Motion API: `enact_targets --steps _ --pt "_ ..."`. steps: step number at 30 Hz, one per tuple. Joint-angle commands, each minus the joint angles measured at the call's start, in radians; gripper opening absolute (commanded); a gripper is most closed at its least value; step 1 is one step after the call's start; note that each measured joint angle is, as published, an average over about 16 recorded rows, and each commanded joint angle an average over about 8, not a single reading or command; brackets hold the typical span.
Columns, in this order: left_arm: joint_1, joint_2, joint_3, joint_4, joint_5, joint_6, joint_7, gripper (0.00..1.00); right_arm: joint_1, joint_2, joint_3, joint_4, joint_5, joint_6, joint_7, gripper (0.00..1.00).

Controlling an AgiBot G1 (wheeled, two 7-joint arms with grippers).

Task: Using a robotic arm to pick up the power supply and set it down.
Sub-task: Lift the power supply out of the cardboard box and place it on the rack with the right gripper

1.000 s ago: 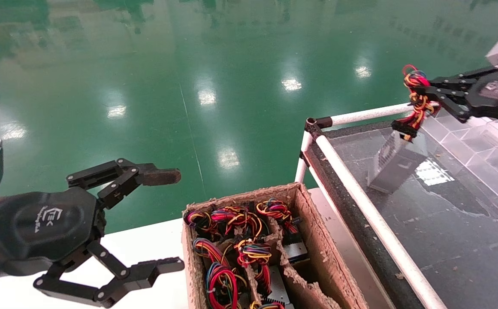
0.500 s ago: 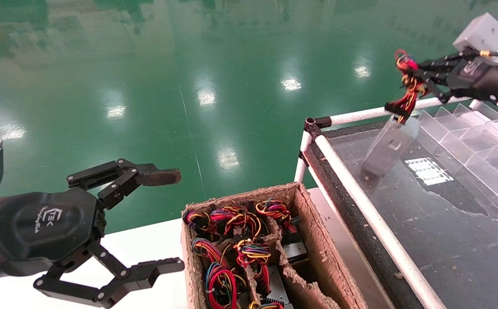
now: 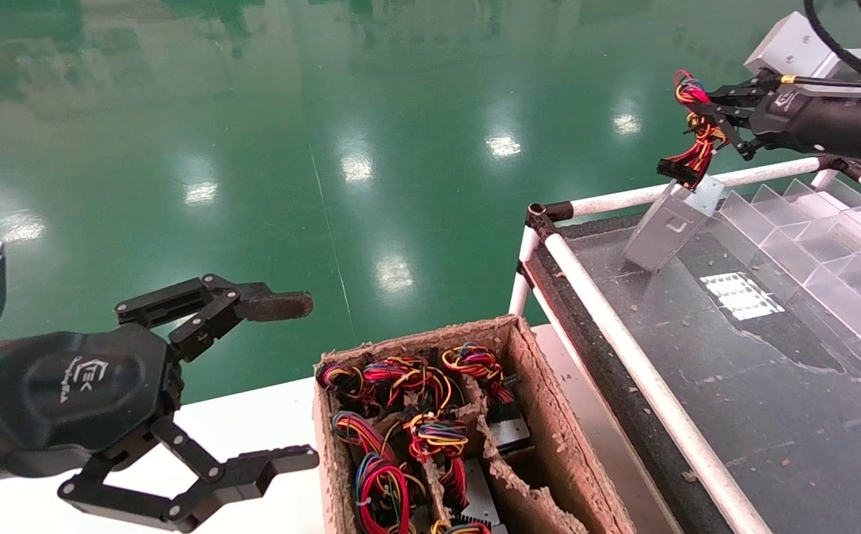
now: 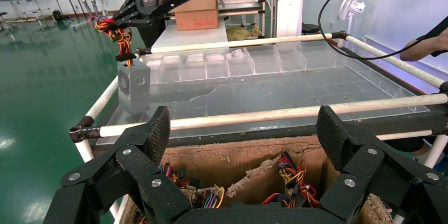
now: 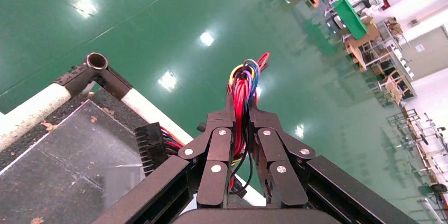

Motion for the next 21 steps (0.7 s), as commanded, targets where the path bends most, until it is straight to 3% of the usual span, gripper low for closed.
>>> enact_targets --steps 1,13,21 --pt "0.000 0.000 0.000 0.000 0.000 0.000 0.000 1.00 0.002 -0.005 -0.003 0.000 -0.005 0.001 -0.001 0.00" --pt "0.000 0.000 0.000 0.000 0.000 0.000 0.000 1.00 0.011 -0.047 -0.015 0.012 -0.021 -0.062 0.006 0.00" --pt "0.000 0.000 0.000 0.000 0.000 0.000 0.000 1.00 0.012 -0.084 -0.021 0.012 -0.029 -0.062 -0.004 0.00"
